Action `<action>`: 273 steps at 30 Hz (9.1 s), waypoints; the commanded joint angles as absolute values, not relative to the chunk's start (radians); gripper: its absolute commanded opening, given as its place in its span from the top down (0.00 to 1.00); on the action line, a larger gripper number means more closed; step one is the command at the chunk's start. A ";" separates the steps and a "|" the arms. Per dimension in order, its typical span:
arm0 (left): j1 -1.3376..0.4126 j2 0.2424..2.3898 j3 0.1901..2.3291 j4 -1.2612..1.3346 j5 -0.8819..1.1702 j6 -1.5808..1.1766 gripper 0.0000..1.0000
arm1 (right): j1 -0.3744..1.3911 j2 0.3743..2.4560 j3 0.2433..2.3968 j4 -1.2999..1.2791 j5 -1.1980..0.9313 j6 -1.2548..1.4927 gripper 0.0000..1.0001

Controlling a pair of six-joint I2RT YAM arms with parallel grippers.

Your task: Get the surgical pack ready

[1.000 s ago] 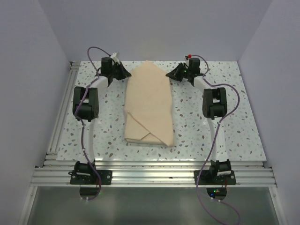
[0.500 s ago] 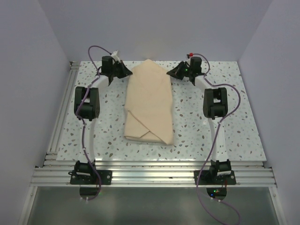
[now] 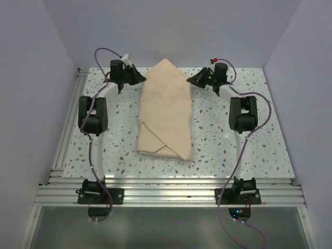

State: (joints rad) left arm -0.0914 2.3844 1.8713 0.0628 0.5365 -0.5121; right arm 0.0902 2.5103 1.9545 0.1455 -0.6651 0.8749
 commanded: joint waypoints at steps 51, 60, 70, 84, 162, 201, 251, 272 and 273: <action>-0.075 1.375 0.881 0.189 0.568 -0.549 1.00 | 0.127 1.502 0.983 0.141 -0.695 0.710 1.00; -0.124 1.223 0.750 0.092 0.511 -0.525 1.00 | 0.169 1.394 0.890 0.015 -0.641 0.634 1.00; -0.204 1.160 0.519 0.117 0.424 -0.591 1.00 | 0.259 1.301 0.707 0.009 -0.517 0.641 1.00; -0.215 1.155 0.356 0.183 0.333 -0.640 0.83 | 0.336 1.218 0.445 0.095 -0.397 0.684 0.78; -0.305 1.750 0.868 0.184 0.627 -0.607 0.89 | 0.630 1.822 1.629 -0.813 0.247 0.273 0.39; -0.348 2.080 0.940 0.317 0.969 -0.779 0.91 | 0.730 2.187 1.907 -0.913 0.560 0.267 0.83; -0.471 2.217 1.149 0.385 0.914 -0.905 0.91 | 0.273 1.990 1.252 0.173 -1.040 0.983 1.00; -0.485 2.281 1.281 0.402 0.861 -0.968 0.92 | 0.347 2.025 1.178 0.437 -1.032 1.210 1.00; -0.485 2.290 1.288 0.396 0.861 -0.966 0.92 | 0.353 2.026 1.178 0.439 -1.029 1.213 1.00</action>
